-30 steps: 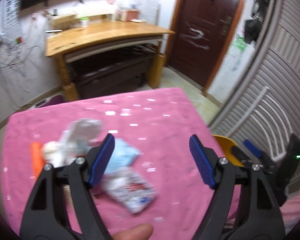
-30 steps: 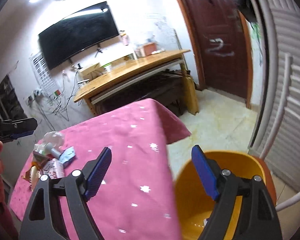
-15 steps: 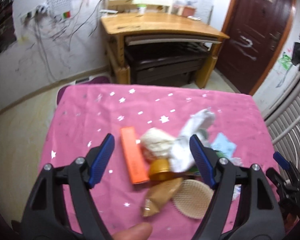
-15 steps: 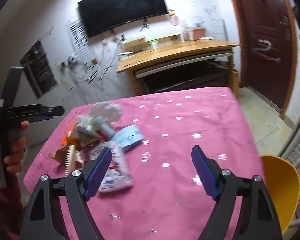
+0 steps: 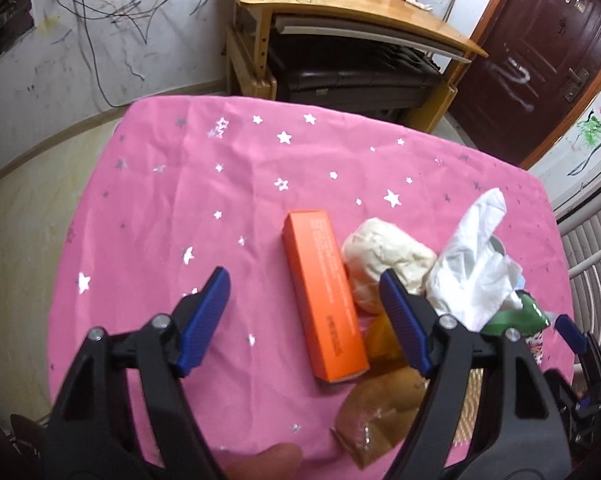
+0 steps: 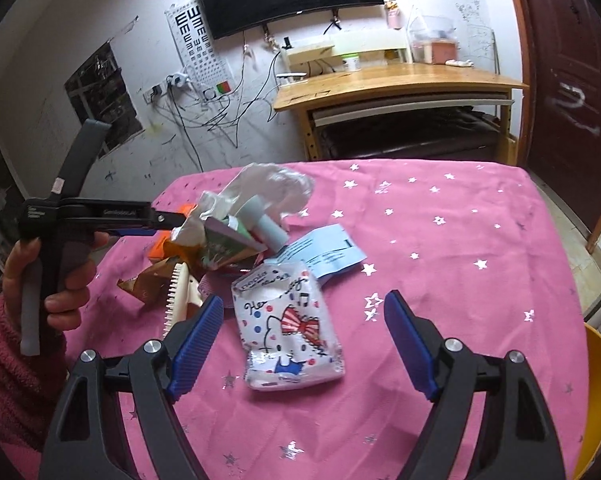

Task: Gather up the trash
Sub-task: 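Grasp the long orange box with the left tool while the right tool grasps the tissue packet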

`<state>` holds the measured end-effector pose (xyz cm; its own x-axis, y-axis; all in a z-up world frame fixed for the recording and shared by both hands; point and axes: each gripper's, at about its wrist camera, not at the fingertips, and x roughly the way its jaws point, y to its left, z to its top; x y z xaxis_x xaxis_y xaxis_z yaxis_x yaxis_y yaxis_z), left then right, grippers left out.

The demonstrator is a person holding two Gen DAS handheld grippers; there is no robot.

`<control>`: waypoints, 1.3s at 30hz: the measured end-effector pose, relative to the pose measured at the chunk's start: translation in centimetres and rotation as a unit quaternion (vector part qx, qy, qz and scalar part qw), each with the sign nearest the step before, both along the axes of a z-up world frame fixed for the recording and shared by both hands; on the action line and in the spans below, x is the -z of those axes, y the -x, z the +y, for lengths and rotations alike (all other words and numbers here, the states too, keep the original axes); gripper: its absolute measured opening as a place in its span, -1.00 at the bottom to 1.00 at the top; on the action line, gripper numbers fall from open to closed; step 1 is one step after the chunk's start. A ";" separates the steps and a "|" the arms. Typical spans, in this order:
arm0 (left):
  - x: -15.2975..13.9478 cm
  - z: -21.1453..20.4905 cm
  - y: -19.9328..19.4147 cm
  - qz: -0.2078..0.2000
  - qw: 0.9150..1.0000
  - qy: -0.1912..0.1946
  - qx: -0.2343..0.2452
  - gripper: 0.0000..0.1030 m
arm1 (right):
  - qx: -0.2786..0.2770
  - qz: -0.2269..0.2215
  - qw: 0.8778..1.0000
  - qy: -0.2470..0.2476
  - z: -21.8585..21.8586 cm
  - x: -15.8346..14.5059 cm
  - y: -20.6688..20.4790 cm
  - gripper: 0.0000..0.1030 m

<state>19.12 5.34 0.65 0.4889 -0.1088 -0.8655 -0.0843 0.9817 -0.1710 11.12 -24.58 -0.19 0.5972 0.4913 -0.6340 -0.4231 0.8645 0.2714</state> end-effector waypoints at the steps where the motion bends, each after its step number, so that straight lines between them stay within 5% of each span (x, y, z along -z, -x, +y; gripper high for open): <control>1: -0.1 0.0 -0.1 -0.001 1.000 -0.002 0.001 0.39 | -0.003 0.001 1.000 0.001 0.3 0.1 0.0 0.49; 11: 0.6 0.2 0.1 0.018 1.000 -0.007 0.002 0.05 | -0.010 0.006 0.999 0.032 1.6 0.5 -0.2 0.49; 18: 1.3 -1.3 0.3 0.011 0.999 -0.039 0.027 -0.58 | -0.004 0.013 0.999 0.051 2.0 1.2 -0.6 0.49; 27: 0.1 -0.4 1.7 -0.028 0.998 -0.057 -0.016 -0.59 | -0.013 0.026 0.996 0.089 3.5 2.2 -1.5 0.47; 28: -0.3 -0.3 1.9 -0.035 0.997 -0.060 -0.017 -0.59 | -0.014 0.029 0.995 0.092 3.5 2.3 -1.6 0.43; 31: -2.0 -0.2 2.7 -0.055 0.996 -0.067 -0.022 -0.58 | -0.007 0.028 0.995 0.098 3.5 2.5 -1.8 -0.19; 39: -5.4 -1.5 4.2 -0.089 0.994 -0.063 -0.010 -0.58 | 0.013 0.007 0.998 0.064 1.7 1.6 -1.3 -0.47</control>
